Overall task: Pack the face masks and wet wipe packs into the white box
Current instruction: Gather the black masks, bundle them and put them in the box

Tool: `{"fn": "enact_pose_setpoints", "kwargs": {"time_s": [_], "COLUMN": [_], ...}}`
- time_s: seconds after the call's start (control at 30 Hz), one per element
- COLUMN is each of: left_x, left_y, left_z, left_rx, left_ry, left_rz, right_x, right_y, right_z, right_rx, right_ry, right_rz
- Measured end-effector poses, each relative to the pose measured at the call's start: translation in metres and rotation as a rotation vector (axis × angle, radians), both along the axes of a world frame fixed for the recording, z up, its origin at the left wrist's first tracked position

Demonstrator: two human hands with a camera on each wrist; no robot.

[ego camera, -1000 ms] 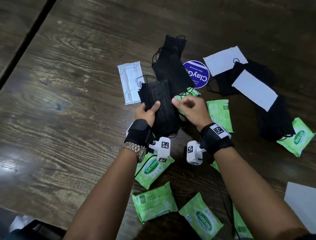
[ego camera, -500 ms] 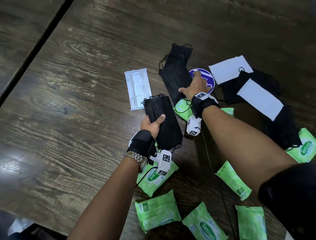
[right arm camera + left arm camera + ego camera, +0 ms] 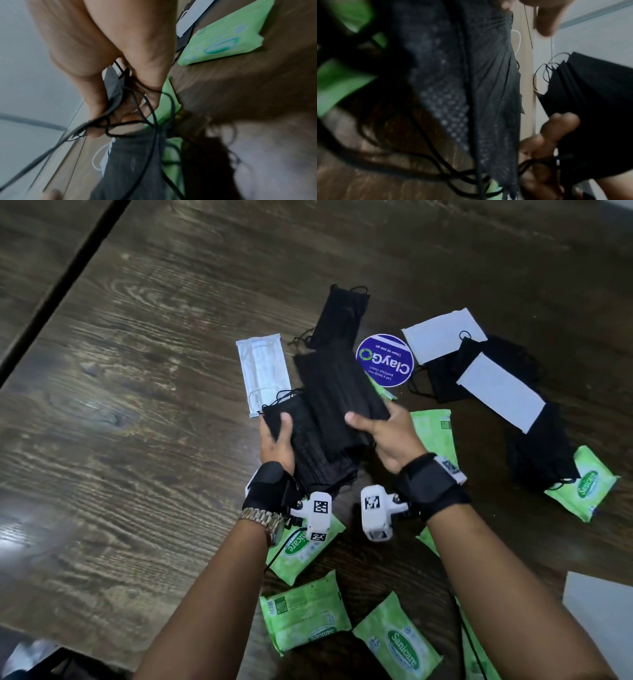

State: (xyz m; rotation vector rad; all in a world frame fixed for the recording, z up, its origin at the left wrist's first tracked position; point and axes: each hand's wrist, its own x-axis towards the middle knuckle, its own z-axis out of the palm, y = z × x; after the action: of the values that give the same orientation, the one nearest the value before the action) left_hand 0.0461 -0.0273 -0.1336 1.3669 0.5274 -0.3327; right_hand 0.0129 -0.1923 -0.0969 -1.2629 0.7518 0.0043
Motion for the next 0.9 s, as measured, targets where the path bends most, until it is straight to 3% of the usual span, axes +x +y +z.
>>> {"fn": "enact_pose_setpoints", "kwargs": {"time_s": [0.17,0.33,0.47,0.67,0.9], "left_x": [-0.009,-0.028,-0.043,-0.066,-0.082], "left_y": [-0.007,-0.012,-0.025,-0.047,-0.059], "left_z": [0.009,0.016,0.033,0.035,0.024], "left_rx": [-0.149,0.015,0.024,0.002,0.101], "left_ry": [0.065,-0.066,-0.138,-0.222,-0.228], "left_rz": [-0.03,-0.208,-0.356,-0.572,-0.632], "right_x": [-0.04,-0.059,-0.069,-0.1,-0.123], "right_y": [0.02,0.008,-0.01,-0.017,-0.023], "right_z": [-0.01,-0.011,-0.001,0.0,-0.025], "right_rx": [-0.197,-0.713,-0.572,-0.37,-0.473], "right_ry": [0.108,0.183,-0.003,-0.186,-0.078], "right_rz": [0.175,0.351,0.328,0.152,0.083]}}
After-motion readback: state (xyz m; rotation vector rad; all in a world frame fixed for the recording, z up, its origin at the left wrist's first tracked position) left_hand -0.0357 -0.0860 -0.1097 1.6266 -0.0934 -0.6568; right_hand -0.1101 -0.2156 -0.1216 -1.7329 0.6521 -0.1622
